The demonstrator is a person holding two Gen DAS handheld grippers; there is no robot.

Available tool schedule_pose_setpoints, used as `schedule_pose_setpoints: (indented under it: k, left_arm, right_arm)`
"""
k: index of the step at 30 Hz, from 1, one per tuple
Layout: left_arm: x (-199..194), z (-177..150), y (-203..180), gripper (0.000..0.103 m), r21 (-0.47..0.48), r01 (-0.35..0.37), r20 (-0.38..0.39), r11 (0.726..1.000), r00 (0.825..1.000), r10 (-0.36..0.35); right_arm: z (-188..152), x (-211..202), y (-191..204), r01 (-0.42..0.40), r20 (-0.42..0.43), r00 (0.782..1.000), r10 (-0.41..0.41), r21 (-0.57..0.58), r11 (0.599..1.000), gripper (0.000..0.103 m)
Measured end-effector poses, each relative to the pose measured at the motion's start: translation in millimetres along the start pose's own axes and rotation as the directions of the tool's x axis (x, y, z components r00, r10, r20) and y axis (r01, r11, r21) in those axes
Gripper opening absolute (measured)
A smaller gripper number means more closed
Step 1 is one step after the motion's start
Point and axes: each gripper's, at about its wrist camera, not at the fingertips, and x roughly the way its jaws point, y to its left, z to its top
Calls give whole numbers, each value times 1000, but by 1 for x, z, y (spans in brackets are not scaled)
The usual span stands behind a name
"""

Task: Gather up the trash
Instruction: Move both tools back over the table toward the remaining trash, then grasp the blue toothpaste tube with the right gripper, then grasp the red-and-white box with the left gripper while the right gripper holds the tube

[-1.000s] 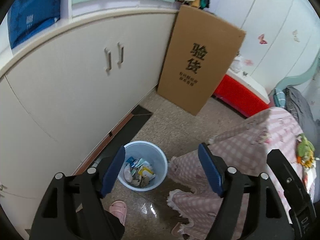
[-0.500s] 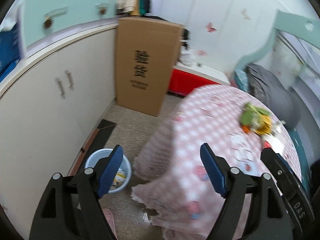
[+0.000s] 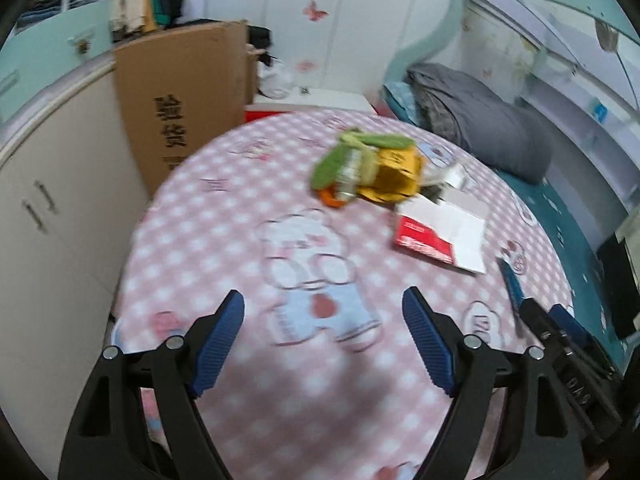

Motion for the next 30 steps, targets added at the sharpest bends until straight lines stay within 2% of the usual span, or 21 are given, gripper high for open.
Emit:
schedule_pose_setpoints:
  k: [1,4,5,6,9,12,15,20,26,30]
  left_arm:
    - [3,0,-4,80,2,3,-5,1000,1000,-3]
    - [19,1,-25,80,23,7,-26,1000,1000,-6]
    - [24,2,-33,80,30,8,-32,1000,999,-7]
    - [28,3,-39,80,34,12,-37,999,999,-11]
    - [40,6,-58,81,46,20,-47,999,999,-18]
    - [48,8,-75,81,70,30,-49,997,998,-27]
    - [55,12,-92,81,99,24,-42,995,999,-20]
    - [70,25,-124,81,143,-25,-18,989,999,28]
    - [97,34,-156,81,185,-60,-37,981,997,68]
    - [112,35,-176,81,223,-149,-12,963,988,156]
  right_arm:
    - [0,4,-3,4,-13,1000,-4,-7,1000,73]
    - [0,18,-11,3,-59,998,-5,-34,999,60]
    - [0,23,-11,-2,-74,997,-1,-41,999,51]
    - [1,28,-13,-8,-91,996,3,-53,999,38]
    - [4,34,-18,-32,-99,995,25,-74,997,12]
    - [10,35,-30,-71,-96,993,67,-43,997,11]
    - [21,32,-47,-72,-61,996,72,-4,997,11]
    - [38,37,-77,-92,-33,995,95,78,993,11]
    - [53,48,-92,-145,-28,988,149,121,982,11]
    - [60,56,-98,-176,-36,983,181,126,976,11]
